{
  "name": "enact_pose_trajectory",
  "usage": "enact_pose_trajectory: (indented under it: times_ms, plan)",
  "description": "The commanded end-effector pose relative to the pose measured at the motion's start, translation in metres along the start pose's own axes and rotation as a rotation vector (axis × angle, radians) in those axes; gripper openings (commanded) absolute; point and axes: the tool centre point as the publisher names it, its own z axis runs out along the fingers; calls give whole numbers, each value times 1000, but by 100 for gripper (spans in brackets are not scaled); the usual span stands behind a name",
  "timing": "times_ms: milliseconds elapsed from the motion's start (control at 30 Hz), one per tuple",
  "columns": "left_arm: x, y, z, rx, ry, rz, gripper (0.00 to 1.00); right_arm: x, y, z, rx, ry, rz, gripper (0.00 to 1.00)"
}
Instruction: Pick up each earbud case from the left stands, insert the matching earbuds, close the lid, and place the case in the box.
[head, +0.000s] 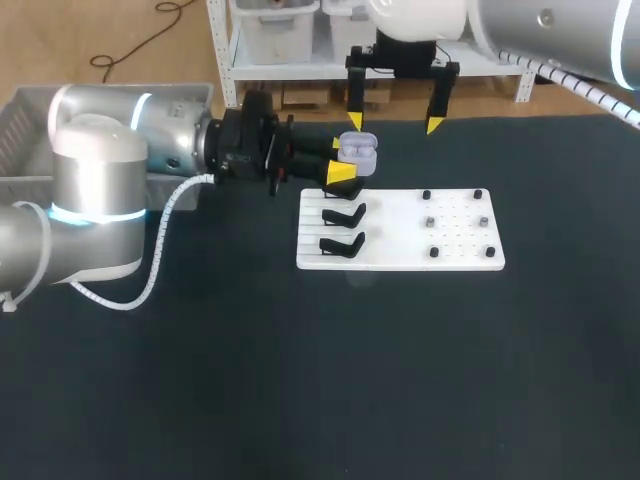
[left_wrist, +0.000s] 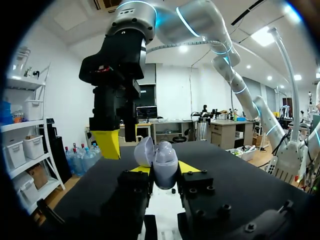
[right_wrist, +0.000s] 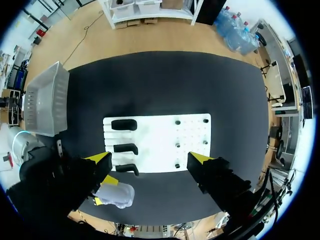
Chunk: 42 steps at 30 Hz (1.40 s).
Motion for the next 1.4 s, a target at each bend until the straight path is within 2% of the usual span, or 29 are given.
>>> enact_pose_trajectory:
  times_ms: [33, 400, 500, 833, 967, 1133, 1267, 1400]
  plan:
    - [0, 0, 0, -1, 1, 0, 0, 13, -7, -6, -6, -13, 0, 100]
    - [0, 0, 0, -1, 1, 0, 0, 29, -12, -10, -50, 35, -24, 100]
    - [0, 0, 0, -1, 1, 0, 0, 30, -10, -11, -78, 54, -34, 100]
    - [0, 0, 0, -1, 1, 0, 0, 31, -6, -10, -88, 56, -42, 100]
    - [0, 0, 0, -1, 1, 0, 0, 28, -7, -24, -96, -40, -29, 100]
    - [0, 0, 0, -1, 1, 0, 0, 27, -11, -55, -133, -168, -38, 100]
    - [0, 0, 0, -1, 1, 0, 0, 39, -15, -84, -150, -292, -118, 100]
    - [-3, -5, -1, -11, -1, -34, 0, 57, -20, -101, -203, -365, -205, 100]
